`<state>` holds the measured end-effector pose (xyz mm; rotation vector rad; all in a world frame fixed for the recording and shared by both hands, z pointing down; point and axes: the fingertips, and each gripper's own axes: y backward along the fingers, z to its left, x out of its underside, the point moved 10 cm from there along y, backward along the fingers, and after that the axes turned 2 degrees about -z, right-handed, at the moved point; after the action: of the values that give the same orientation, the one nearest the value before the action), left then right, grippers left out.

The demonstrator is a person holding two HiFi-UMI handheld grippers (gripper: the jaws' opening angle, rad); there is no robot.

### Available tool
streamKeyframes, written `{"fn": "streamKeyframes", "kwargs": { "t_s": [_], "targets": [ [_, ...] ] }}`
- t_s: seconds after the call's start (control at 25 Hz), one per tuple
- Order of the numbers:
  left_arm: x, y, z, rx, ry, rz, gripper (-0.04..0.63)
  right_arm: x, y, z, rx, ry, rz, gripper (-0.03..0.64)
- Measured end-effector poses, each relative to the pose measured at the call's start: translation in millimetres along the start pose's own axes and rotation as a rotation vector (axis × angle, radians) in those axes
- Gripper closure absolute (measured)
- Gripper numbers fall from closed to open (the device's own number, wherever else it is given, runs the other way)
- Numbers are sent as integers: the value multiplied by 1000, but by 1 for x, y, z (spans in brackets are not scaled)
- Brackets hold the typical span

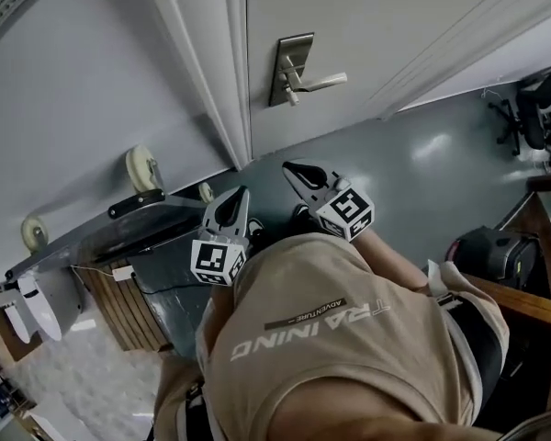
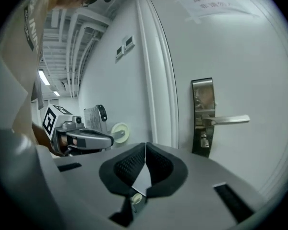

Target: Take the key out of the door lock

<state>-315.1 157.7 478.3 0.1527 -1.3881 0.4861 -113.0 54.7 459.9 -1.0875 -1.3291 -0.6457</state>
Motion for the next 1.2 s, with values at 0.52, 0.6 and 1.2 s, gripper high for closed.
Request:
{"fn": "streamKeyframes", "kwargs": {
  "t_s": [0.52, 0.6, 1.2],
  "targets": [
    [-8, -65, -18, 209, -17, 53, 586, 17, 47, -18, 152, -10, 23, 601],
    [-10, -75, -26, 212, -10, 60, 586, 22, 51, -26, 127, -15, 31, 601],
    [-28, -163, -80, -35, 58, 102, 586, 33, 64, -153, -92, -17, 3, 601]
  ]
}}
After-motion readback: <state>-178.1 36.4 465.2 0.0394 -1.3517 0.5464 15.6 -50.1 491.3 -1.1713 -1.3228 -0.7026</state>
